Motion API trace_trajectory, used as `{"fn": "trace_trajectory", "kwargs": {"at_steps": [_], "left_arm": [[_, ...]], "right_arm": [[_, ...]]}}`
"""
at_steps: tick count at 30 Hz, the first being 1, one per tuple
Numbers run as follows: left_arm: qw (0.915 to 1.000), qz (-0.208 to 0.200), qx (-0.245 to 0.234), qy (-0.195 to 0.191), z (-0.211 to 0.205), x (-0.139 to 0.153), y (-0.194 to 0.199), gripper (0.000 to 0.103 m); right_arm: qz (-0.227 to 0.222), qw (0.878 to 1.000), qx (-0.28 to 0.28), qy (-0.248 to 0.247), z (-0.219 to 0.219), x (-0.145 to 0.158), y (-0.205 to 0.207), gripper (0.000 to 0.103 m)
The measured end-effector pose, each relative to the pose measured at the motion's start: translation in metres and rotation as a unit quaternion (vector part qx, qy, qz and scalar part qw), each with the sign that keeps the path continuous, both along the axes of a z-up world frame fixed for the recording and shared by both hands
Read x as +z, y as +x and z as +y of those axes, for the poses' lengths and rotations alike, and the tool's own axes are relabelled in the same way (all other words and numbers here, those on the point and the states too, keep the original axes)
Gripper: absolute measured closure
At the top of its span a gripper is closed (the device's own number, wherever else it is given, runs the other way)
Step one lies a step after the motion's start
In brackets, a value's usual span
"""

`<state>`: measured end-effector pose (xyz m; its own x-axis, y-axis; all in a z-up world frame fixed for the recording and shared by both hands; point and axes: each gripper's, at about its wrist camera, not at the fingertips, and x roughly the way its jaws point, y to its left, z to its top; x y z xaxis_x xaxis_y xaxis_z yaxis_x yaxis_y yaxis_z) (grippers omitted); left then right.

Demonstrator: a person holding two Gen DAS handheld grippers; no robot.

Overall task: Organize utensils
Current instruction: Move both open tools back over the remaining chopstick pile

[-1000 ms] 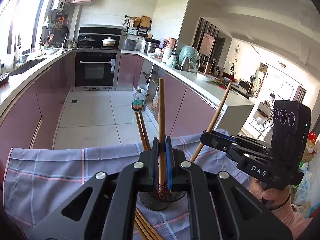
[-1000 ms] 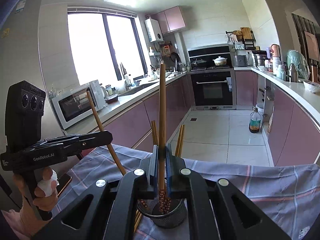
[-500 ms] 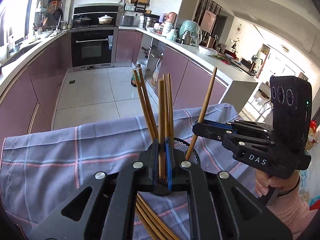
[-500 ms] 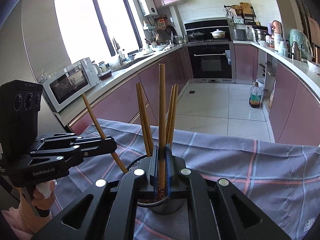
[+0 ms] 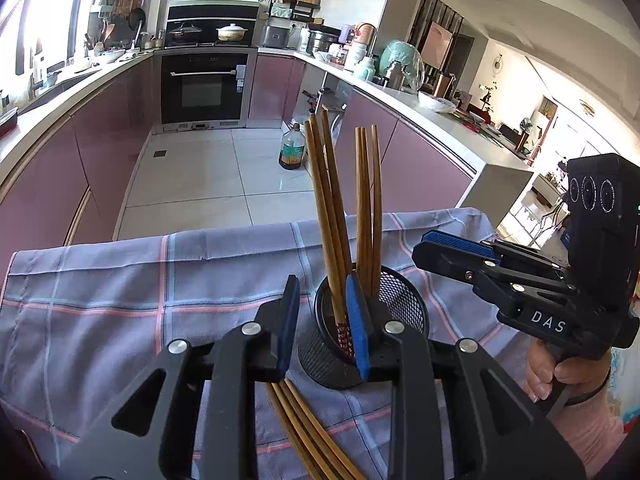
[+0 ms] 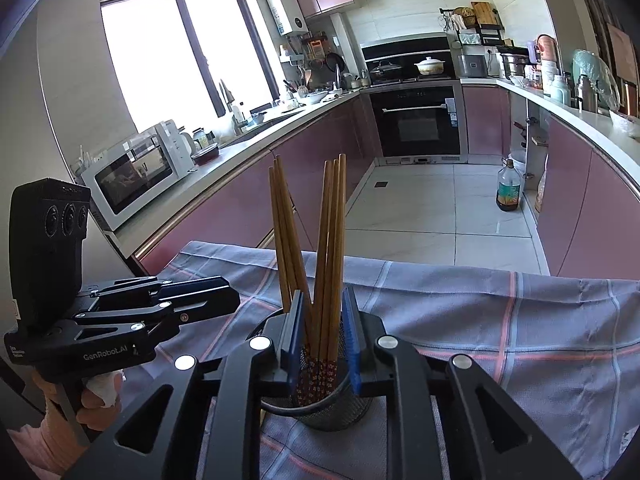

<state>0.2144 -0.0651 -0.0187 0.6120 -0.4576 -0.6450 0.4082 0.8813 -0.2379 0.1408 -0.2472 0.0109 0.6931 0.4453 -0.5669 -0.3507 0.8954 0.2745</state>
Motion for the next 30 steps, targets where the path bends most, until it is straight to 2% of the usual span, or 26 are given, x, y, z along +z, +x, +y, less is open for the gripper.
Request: {"fn": "trace_trajectory", "kwargs": {"at_steps": [11,15,20,25,30], "left_arm": [[0.9992,-0.027,0.025,0.014,0.020,-0.011,-0.037,0.063],[0.9990,-0.021,0.026,0.030,0.027,-0.024,-0.051,0.063],[0.9989,0.008,0.031,0.035,0.039,-0.051,-0.064,0.062],[0.9977,0.037,0.043,0.037,0.049,-0.075,-0.070,0.062],[0.9965,0.049,0.054,0.042,0.055,-0.090,-0.077,0.062]], "right_arm": [[-0.026,0.999,0.018,0.010,0.008,0.004,-0.034,0.079],[-0.026,0.999,0.035,0.008,0.016,-0.004,-0.053,0.079],[0.002,0.998,0.060,-0.014,0.033,-0.031,-0.067,0.079],[0.060,0.994,0.080,-0.035,0.057,-0.074,-0.071,0.079],[0.083,0.992,0.082,-0.049,0.069,-0.092,-0.075,0.079]]}}
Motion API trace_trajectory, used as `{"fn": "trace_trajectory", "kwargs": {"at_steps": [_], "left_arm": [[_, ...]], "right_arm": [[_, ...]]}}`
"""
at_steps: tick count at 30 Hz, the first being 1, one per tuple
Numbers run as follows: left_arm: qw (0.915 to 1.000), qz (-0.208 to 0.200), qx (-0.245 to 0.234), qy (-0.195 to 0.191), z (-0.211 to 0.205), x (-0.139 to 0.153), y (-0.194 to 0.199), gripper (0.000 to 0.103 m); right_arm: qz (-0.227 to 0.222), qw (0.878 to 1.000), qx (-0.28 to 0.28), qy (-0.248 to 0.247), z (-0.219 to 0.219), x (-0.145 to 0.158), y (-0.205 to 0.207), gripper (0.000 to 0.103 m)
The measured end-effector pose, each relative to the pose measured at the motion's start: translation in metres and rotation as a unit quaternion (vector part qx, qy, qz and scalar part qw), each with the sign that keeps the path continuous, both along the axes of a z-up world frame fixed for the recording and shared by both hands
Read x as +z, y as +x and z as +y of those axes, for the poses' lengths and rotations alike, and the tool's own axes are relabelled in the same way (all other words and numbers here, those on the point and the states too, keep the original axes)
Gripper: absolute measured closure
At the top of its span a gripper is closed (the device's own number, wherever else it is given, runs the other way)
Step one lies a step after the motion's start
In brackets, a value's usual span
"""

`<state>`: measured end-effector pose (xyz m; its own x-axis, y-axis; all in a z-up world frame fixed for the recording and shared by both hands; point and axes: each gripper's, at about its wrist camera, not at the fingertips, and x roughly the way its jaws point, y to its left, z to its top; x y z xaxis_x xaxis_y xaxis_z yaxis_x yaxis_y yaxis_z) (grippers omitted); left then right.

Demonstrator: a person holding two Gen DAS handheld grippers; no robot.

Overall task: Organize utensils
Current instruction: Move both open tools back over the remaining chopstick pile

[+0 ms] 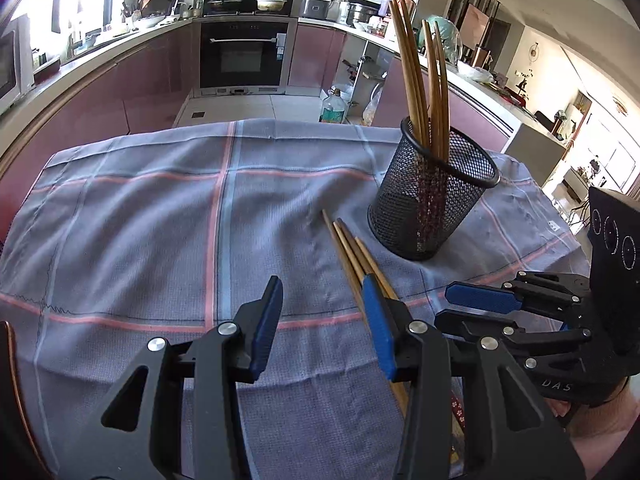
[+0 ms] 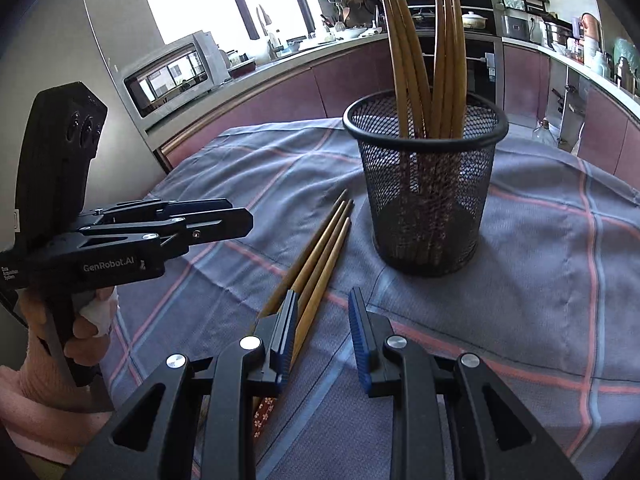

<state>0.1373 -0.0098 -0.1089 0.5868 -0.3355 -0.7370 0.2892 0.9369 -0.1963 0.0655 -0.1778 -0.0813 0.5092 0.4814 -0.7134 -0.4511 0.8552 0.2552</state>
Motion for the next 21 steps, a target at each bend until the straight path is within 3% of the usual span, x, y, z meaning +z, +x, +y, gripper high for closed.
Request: {"fn": "trace_trajectory", "kwargs": {"at_steps": [21], "left_arm": [[0.9996,0.020,-0.015,0.013,-0.016,-0.025,-0.024,0.062]], "right_arm": [[0.014,1.000,-0.007,-0.002,0.005,-0.013,-0.014,0.079]]}}
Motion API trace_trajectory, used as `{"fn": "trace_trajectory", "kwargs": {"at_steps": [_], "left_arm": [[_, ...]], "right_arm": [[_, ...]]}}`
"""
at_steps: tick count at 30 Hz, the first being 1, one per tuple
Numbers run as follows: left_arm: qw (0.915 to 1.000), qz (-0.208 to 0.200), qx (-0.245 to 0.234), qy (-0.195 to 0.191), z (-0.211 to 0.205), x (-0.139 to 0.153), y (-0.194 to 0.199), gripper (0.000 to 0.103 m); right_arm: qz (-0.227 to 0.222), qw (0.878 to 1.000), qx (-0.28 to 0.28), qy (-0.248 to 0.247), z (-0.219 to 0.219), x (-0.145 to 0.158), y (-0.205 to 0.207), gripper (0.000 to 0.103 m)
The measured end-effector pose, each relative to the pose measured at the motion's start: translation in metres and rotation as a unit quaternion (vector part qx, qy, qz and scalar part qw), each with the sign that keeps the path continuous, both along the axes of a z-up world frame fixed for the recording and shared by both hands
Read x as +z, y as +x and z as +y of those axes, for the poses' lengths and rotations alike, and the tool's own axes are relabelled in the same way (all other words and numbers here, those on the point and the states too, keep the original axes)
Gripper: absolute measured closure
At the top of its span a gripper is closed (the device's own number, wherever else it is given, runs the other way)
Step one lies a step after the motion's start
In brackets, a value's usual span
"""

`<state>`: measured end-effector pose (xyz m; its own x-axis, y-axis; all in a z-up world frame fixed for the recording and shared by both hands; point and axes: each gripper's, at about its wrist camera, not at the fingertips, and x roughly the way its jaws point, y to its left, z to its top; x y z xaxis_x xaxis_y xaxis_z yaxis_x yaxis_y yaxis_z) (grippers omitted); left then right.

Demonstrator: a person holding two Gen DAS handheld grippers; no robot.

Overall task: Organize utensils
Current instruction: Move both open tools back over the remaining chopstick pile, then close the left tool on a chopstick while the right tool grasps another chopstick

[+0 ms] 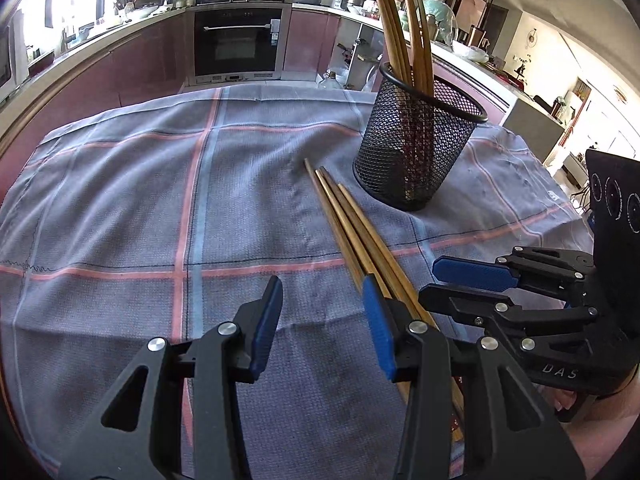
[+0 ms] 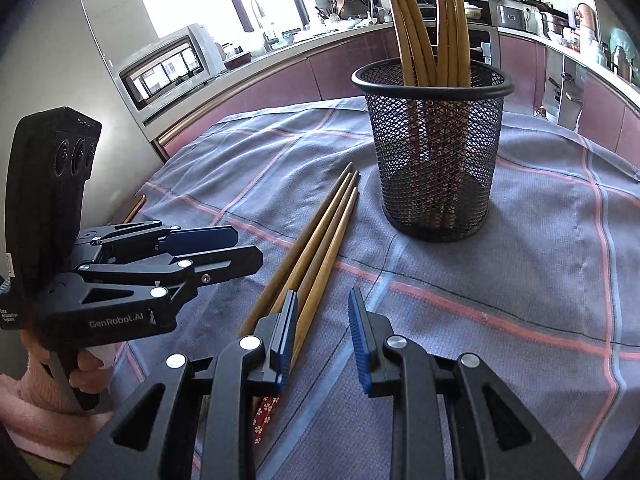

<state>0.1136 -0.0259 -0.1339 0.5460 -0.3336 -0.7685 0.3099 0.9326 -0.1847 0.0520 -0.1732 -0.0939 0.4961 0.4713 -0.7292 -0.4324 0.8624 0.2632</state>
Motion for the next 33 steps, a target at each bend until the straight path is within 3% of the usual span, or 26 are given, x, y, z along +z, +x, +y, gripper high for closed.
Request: {"fn": "trace_trajectory", "kwargs": {"at_steps": [16,33], "left_arm": [[0.9995,0.005,-0.017,0.024,-0.017,-0.008,0.004,0.062],[0.9989,0.001,-0.013,0.046,-0.009,-0.007,0.000,0.066]], "right_arm": [[-0.004,1.000,0.000,-0.027,0.010,-0.005,0.002,0.079],[-0.005,0.999,-0.005,-0.043,0.009,-0.005,0.003,0.079]]}}
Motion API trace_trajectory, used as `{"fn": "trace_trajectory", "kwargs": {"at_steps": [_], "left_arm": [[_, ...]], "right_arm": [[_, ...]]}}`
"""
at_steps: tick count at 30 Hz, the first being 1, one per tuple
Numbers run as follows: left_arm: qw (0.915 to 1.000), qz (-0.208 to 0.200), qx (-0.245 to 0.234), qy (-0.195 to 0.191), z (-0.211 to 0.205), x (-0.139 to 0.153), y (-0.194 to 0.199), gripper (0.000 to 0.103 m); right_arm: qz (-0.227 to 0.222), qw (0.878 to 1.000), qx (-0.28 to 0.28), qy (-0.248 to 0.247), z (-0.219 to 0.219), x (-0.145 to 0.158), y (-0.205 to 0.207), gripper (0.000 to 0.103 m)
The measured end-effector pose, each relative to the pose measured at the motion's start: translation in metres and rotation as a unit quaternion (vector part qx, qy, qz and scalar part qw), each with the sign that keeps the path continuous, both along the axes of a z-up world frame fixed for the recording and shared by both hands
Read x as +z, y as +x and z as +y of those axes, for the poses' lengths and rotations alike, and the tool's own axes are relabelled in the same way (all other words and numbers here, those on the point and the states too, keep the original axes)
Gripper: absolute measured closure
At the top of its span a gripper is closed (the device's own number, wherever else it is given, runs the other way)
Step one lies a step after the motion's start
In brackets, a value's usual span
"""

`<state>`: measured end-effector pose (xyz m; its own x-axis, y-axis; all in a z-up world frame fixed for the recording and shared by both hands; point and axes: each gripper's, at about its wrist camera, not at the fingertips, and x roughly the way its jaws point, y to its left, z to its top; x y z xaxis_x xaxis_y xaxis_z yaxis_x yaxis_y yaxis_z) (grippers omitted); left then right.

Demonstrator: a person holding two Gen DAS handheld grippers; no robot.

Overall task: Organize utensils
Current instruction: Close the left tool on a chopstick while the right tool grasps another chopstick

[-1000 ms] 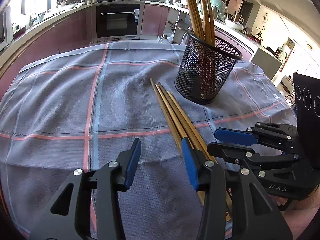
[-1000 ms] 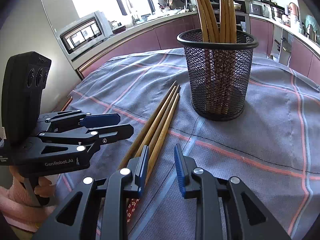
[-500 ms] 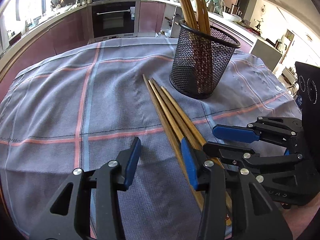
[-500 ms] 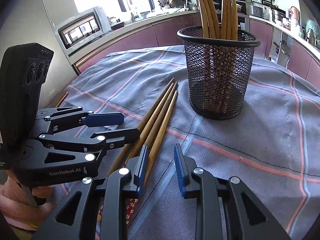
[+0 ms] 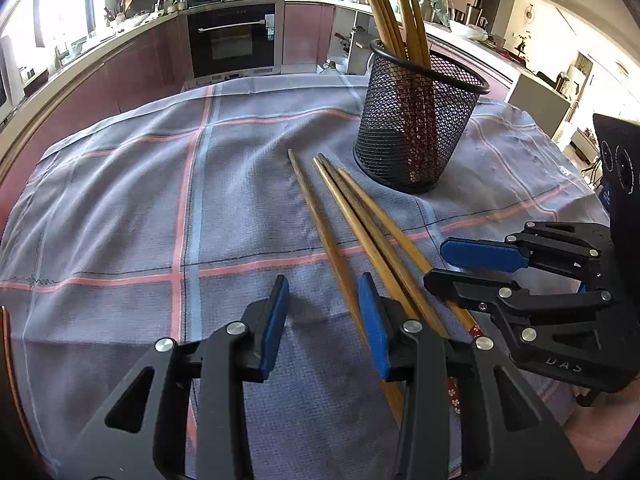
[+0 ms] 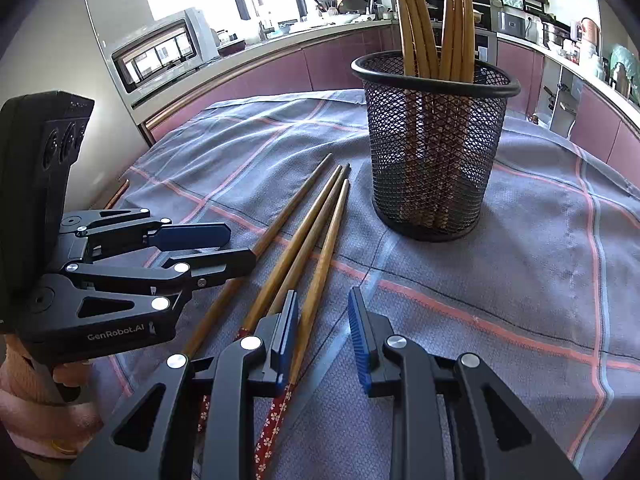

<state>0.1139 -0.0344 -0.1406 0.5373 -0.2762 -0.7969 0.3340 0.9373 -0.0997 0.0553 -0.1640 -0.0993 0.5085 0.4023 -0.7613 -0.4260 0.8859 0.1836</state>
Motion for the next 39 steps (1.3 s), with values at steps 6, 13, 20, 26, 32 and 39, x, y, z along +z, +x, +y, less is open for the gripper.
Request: {"fn": "trace_trajectory", "kwargs": {"at_steps": [6,13,20,26,32,39], "left_arm": [[1.0000,0.000,-0.002,0.003,-0.001,0.001,0.004,0.065],[0.9999,-0.002,0.001,0.013,-0.007,0.001,0.019,0.068],[0.9995,-0.016,-0.029,-0.003,-0.018,0.009,0.010,0.071],[0.9994,-0.004,-0.032,-0.013,-0.020,0.004,0.013,0.078],[0.9995,0.002,-0.027,-0.015,-0.016,0.000,0.016,0.079],[0.9994,0.013,-0.024,-0.023,-0.010,-0.003,0.021,0.084]], "right_arm": [[0.000,1.000,0.000,-0.002,0.000,0.000,0.001,0.079],[-0.003,1.000,-0.001,-0.006,0.006,0.001,0.008,0.079],[0.001,1.000,-0.003,0.006,0.002,0.001,0.008,0.079],[0.002,1.000,-0.002,0.008,0.001,0.001,0.008,0.079],[0.003,1.000,-0.002,0.011,0.000,0.001,0.007,0.079],[0.002,1.000,-0.006,0.003,-0.002,0.002,0.010,0.092]]}}
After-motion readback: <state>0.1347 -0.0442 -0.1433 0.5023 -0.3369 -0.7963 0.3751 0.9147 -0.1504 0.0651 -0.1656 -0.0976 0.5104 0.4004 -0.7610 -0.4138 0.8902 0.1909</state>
